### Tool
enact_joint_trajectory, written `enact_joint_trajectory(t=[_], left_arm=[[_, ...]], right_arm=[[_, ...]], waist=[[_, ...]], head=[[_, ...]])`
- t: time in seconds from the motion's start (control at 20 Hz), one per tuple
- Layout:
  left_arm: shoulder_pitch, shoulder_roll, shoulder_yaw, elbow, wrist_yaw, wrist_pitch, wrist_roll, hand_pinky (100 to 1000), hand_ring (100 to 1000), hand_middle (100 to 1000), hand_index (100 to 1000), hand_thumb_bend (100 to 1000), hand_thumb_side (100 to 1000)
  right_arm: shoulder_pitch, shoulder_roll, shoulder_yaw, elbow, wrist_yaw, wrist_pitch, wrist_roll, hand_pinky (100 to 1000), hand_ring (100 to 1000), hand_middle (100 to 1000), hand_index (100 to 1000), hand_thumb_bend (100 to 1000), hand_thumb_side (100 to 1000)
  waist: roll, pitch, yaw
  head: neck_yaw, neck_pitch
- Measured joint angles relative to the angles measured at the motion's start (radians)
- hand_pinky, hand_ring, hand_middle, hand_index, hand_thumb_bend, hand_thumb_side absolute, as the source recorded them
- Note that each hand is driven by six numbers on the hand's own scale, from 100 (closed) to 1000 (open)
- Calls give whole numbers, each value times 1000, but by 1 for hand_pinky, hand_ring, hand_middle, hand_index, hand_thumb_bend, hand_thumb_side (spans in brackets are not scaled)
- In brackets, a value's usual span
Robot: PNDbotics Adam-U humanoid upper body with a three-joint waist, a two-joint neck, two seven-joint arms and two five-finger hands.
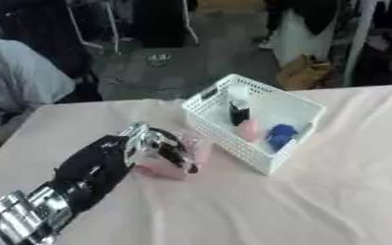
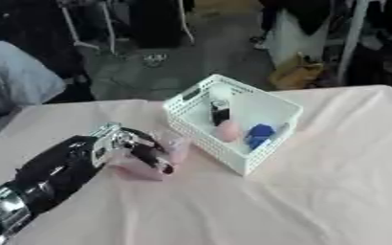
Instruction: Pick up objects on the table and place them in the box.
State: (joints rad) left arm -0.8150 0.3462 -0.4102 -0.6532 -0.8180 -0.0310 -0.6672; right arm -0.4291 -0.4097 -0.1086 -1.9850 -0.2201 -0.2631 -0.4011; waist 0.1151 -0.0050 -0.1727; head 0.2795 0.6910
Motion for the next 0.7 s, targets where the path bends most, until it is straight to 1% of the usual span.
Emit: enact_joint_trajectory(t=[0.05, 0.1, 0.15, 0.2, 0.25, 0.3, 0.35, 0.4, 0.45, 0.5, 0.55, 0.6, 0.65, 0.7], left_arm=[[1, -4, 10, 10, -17, -12, 16, 801, 833, 909, 1000, 580, 749], [3, -5, 19, 18, -34, -23, 33, 801, 833, 909, 1000, 580, 749], [4, -8, 26, 24, -51, -34, 52, 670, 750, 846, 983, 577, 725], [6, -12, 33, 29, -66, -45, 70, 670, 750, 846, 983, 577, 725], [9, -13, 39, 33, -79, -55, 87, 315, 570, 731, 883, 546, 681], [10, -15, 45, 38, -90, -64, 103, 315, 570, 731, 883, 546, 681], [11, -18, 50, 43, -100, -72, 117, 115, 444, 606, 804, 509, 625], [11, -20, 55, 48, -108, -79, 130, 100, 347, 538, 731, 493, 575], [11, -21, 58, 53, -113, -86, 144, 100, 277, 498, 680, 497, 538], [12, -21, 60, 57, -117, -93, 158, 100, 277, 498, 680, 497, 538], [13, -21, 62, 60, -121, -100, 170, 100, 249, 476, 658, 498, 525], [14, -21, 62, 63, -124, -106, 183, 100, 249, 476, 658, 498, 525], [15, -21, 62, 65, -127, -112, 193, 100, 104, 327, 518, 458, 416], [16, -22, 62, 65, -131, -119, 204, 100, 100, 286, 488, 426, 400]], right_arm=[[-1, 0, -1, 0, 0, 0, -1, 825, 885, 747, 730, 100, 703], [-1, 0, -2, 0, 0, 1, -2, 825, 885, 747, 730, 100, 703], [-1, 0, -2, 0, 0, 1, -2, 825, 885, 747, 729, 100, 699], [-1, 0, -2, 0, 0, 1, -3, 825, 885, 747, 729, 100, 699], [-1, 0, -2, 0, 0, 2, -3, 825, 885, 747, 729, 100, 700], [-1, 0, -2, 0, 0, 2, -3, 825, 885, 747, 729, 100, 700], [-1, 0, -2, 0, 0, 2, -4, 825, 885, 747, 729, 100, 699], [-1, 0, -2, 0, 0, 2, -5, 825, 885, 747, 729, 100, 698], [-1, 0, -2, 0, 0, 2, -6, 825, 885, 747, 729, 100, 699], [-1, 0, -2, 0, 0, 2, -7, 825, 885, 747, 729, 100, 699], [-1, 0, -2, 0, 0, 3, -8, 825, 885, 747, 729, 100, 699], [-1, 0, -2, 0, 0, 4, -9, 825, 885, 747, 729, 100, 699], [-1, 0, -2, 0, 0, 4, -9, 826, 886, 747, 729, 100, 695], [-1, 0, -2, 0, 0, 4, -9, 826, 886, 747, 729, 100, 698]], waist=[[0, 0, 0], [0, 0, 0], [0, 0, 0], [0, 0, 1], [0, 0, 1], [0, 0, 1], [0, 0, 2], [0, 0, 2], [0, 0, 2], [0, 0, 2], [0, 0, 2], [0, 0, 2], [0, 0, 2], [0, 0, 2]], head=[[-1, 0], [-2, 0], [-3, 0], [-3, 0], [-3, 0], [-4, 0], [-4, 0], [-4, 0], [-4, 0], [-4, 0], [-4, 0], [-4, 0], [-4, 0], [-4, 0]])
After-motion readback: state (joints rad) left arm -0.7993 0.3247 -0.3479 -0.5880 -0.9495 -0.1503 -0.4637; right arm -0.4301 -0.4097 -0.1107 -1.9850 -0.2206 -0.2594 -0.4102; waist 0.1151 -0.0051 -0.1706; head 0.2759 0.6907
